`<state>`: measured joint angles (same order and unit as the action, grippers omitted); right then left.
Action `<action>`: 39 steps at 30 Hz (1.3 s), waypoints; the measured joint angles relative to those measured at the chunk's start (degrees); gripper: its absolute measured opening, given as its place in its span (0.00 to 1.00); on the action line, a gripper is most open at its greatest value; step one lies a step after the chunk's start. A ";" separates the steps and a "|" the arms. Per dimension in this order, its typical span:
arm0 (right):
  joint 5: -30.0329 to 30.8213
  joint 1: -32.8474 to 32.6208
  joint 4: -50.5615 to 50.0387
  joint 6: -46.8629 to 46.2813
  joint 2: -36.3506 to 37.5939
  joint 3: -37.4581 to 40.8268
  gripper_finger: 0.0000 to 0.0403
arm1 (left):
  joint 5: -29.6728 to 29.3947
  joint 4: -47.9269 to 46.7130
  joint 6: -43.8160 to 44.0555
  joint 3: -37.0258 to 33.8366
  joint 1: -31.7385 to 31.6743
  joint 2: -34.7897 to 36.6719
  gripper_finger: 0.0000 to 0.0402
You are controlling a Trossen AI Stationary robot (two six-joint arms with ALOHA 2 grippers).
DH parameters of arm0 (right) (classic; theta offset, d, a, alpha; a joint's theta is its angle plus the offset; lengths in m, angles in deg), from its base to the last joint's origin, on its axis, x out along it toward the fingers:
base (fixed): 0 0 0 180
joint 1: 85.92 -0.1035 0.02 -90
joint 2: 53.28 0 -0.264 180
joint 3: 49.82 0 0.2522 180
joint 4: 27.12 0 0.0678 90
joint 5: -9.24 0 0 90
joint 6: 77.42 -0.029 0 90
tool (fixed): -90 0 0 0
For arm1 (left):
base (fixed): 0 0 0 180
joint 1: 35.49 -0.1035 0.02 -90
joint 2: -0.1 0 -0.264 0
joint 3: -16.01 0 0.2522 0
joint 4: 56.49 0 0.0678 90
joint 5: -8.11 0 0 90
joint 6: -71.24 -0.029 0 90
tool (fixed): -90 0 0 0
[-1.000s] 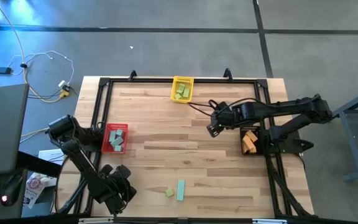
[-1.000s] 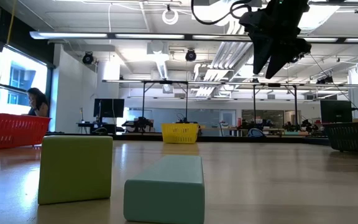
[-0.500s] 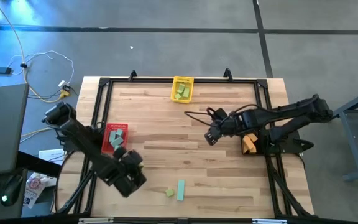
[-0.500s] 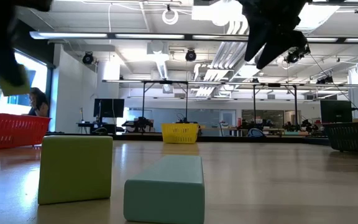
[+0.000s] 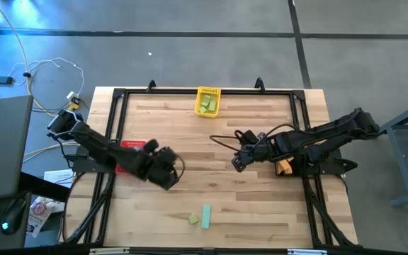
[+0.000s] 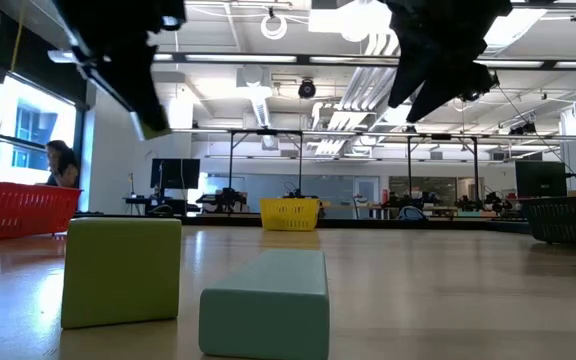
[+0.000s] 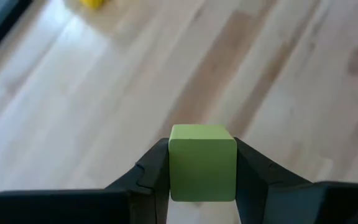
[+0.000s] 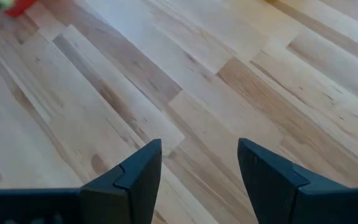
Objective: Sort & place blocks by color
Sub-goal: Put the green block into the yellow bin
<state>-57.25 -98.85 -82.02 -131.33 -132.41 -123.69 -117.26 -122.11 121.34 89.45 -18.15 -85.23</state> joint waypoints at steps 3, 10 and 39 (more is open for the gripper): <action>-0.02 0.00 0.26 0.00 0.00 0.30 0.49 | 0.08 4.13 -7.34 0.00 -4.35 0.10 0.26; -0.02 0.00 1.28 0.04 0.00 0.30 0.49 | 3.43 14.20 -22.97 0.00 -14.28 0.10 0.26; 5.31 0.00 6.51 0.44 0.00 0.30 0.49 | 27.57 47.58 -53.38 0.00 -51.01 -0.01 0.28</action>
<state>-51.94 -98.85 -75.51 -130.89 -132.41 -123.39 -89.70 -74.54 67.96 89.45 -69.16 -85.24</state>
